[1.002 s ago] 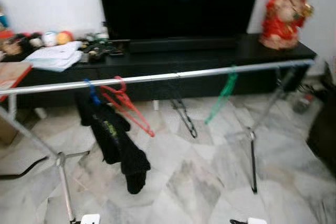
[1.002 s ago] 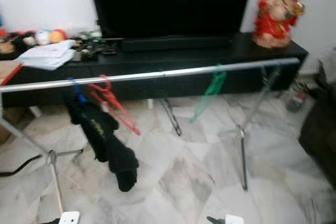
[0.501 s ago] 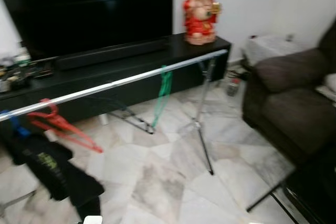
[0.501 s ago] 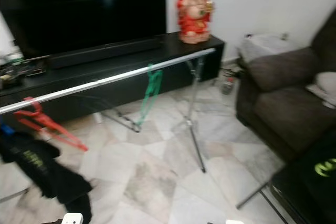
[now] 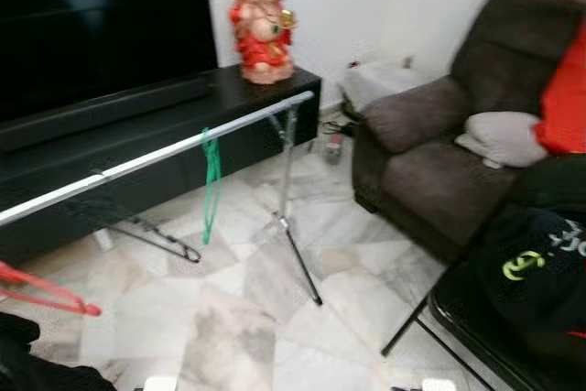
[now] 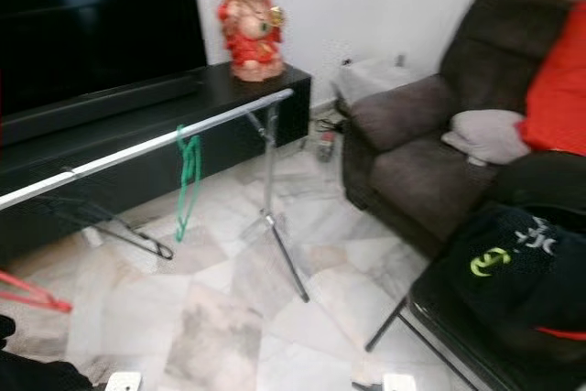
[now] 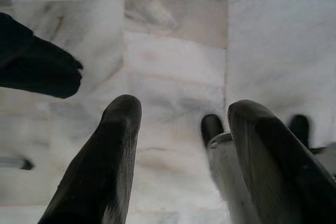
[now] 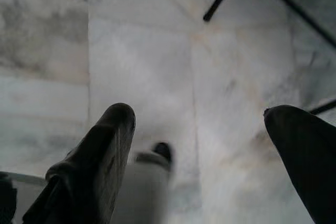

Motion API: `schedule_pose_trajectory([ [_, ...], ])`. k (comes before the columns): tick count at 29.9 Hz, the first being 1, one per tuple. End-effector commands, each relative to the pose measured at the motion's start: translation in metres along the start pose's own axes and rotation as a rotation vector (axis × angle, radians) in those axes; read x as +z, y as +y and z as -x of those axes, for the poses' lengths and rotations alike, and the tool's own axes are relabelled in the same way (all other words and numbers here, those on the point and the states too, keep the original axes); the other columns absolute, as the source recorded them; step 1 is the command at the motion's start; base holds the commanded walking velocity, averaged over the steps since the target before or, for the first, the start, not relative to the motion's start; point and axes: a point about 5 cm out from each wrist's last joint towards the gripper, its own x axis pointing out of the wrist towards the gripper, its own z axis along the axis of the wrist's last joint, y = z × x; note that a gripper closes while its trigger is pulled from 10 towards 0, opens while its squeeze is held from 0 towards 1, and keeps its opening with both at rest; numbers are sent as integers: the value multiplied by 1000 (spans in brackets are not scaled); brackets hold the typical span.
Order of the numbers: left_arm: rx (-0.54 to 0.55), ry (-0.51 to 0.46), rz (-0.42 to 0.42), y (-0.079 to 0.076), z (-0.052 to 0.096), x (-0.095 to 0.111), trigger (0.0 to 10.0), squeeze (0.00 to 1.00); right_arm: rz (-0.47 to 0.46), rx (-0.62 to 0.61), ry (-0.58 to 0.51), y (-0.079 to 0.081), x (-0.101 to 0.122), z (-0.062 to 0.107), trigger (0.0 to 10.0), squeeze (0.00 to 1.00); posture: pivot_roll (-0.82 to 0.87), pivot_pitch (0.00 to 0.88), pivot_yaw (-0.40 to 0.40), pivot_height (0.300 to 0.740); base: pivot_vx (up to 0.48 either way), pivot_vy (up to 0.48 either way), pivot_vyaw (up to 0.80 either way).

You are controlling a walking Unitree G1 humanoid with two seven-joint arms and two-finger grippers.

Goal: Hang hanger

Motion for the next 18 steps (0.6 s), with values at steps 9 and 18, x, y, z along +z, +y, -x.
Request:
schedule_pose_trajectory([
  [9,-13,-1,13,-4,-1,2,10000,0,1,-11,1,-3,3,-1,10000,0,-53,0,69,740,0,0,-750],
  [18,-23,-2,5,-5,-1,3,10000,0,5,-10,2,-3,3,-1,10000,0,-53,0,68,740,0,0,-750],
])
